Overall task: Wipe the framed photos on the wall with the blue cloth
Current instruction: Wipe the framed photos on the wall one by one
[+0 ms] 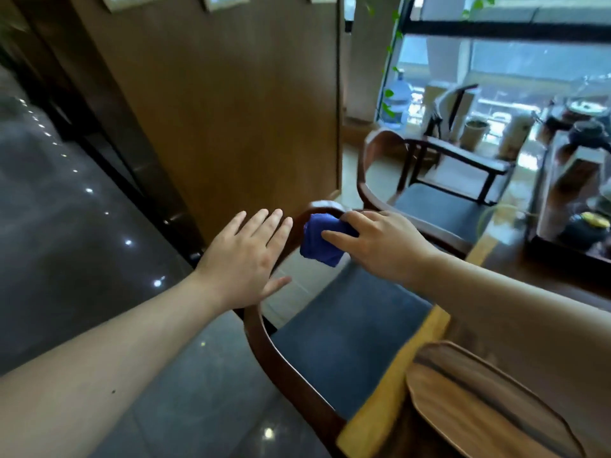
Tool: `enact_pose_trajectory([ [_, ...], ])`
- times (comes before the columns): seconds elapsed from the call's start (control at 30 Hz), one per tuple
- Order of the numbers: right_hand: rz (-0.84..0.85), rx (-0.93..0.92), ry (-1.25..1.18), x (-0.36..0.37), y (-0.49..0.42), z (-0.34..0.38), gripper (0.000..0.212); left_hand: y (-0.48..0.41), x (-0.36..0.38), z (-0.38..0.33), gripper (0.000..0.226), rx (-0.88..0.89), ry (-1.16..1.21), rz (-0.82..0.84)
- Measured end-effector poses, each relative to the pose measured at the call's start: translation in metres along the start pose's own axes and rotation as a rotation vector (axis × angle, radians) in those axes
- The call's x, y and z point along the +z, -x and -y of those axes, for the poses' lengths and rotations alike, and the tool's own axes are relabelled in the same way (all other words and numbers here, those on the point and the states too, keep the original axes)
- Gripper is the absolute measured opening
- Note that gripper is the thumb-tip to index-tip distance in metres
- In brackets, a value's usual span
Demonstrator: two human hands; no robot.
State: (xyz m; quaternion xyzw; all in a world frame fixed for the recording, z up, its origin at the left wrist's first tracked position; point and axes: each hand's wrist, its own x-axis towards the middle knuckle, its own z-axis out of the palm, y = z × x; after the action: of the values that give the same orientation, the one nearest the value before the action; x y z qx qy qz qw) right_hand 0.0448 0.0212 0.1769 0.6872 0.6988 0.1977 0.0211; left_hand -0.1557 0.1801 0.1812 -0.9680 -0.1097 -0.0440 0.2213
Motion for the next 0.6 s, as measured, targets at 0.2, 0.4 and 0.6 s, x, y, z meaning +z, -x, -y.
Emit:
enact_pose_trajectory([
  [0.2,-0.138,-0.065,0.081,-0.058,-0.107,0.028,0.054,0.032,-0.025,0.114,0.087,-0.106,-0.054,-0.08],
  [0.4,-0.152,-0.068,0.145,-0.081,-0.204,0.054,0.064,0.06,-0.03,0.209,0.089,-0.162,-0.12,-0.113],
  [0.6,-0.227,-0.083,0.14,-0.09,-0.281,0.063,0.06,0.072,-0.024,0.283,0.088,-0.241,-0.123,-0.081],
])
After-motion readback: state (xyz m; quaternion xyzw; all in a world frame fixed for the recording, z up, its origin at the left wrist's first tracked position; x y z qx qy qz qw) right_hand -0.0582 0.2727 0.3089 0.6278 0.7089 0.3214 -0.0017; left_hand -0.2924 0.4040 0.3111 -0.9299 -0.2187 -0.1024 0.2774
